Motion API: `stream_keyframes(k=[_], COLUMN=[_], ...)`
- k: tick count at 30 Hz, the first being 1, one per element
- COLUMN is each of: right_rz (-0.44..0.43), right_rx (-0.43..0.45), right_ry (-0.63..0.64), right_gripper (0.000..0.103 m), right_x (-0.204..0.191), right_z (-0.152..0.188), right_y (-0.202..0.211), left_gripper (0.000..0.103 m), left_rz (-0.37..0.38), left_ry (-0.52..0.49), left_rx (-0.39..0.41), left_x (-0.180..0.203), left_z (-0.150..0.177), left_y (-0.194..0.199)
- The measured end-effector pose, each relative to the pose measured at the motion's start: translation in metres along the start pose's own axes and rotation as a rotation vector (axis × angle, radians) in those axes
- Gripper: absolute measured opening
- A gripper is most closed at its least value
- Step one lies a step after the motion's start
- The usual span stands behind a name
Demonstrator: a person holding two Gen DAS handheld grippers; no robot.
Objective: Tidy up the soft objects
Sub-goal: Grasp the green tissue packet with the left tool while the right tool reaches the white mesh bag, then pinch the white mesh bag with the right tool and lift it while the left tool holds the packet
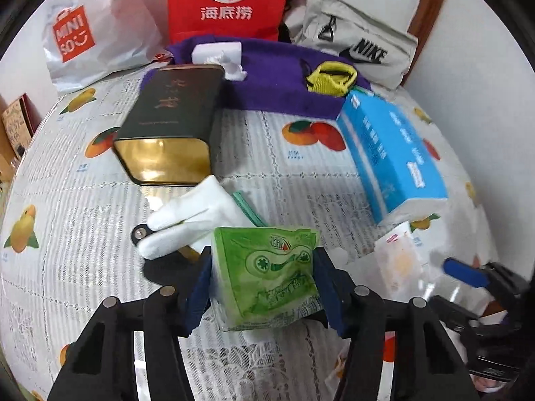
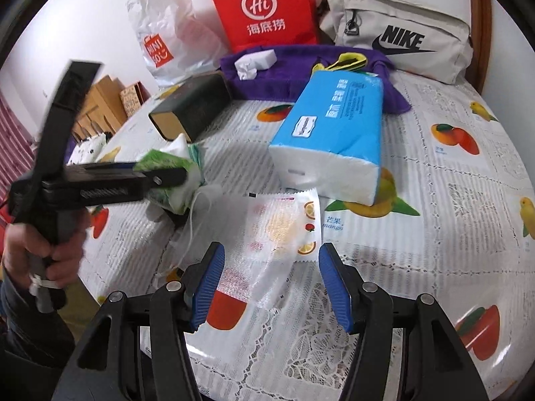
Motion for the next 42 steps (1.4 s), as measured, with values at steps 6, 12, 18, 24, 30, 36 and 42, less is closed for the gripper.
stream_keyframes(k=[6,12,18,24,30,36,42], right_rz=[-0.004,-0.006,0.012,0.028,0.137,0.084,-0.015], right_rx=[-0.007,-0.050,-0.122,-0.065,-0.017,-0.040,-0.026], right_ry=[-0.005,0.022,0.049,0.017,0.145,0.160,0.093], right_gripper=[0.058,0.058,0.062,0.086,0.056,0.008,0.008], right_x=[-0.001,-0.008,-0.021,-0.036,-0.061,-0.063,-0.048], right_z=[-0.005,-0.007,0.004,0.008,0.018,0.020,0.026], right_y=[-0.011,-0.024,-0.031,-0.037,-0.041,-0.034,-0.013], left_gripper=[0.053,0.053,0.054,0.054,0.055,0.055,0.054], left_rz=[0.016,0.009,0.032,0.043,0.057,0.077,0.064], left_ry=[0.024,0.056,0.074,0.078,0.089,0.124,0.139], left_rx=[0.023,0.040,0.027,-0.001,-0.005,0.016,0.044], left_x=[-0.015,-0.030,-0.037,-0.040,-0.048,-0.058,-0.070], left_z=[0.001,0.003,0.011,0.018,0.025,0.030,0.033], left_y=[0.019,0.032,0.030,0.022,0.020,0.023,0.026])
Point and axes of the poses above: each gripper's, at about its wrist camera, not at the fingertips, and y roughly against the way its jaws point, x to its right, z to its underside, the point moved 1 cm from there along -y, roughly the way its jaws point, and after that the axes turned 10 degrees about -x, right-handed, at the moved point
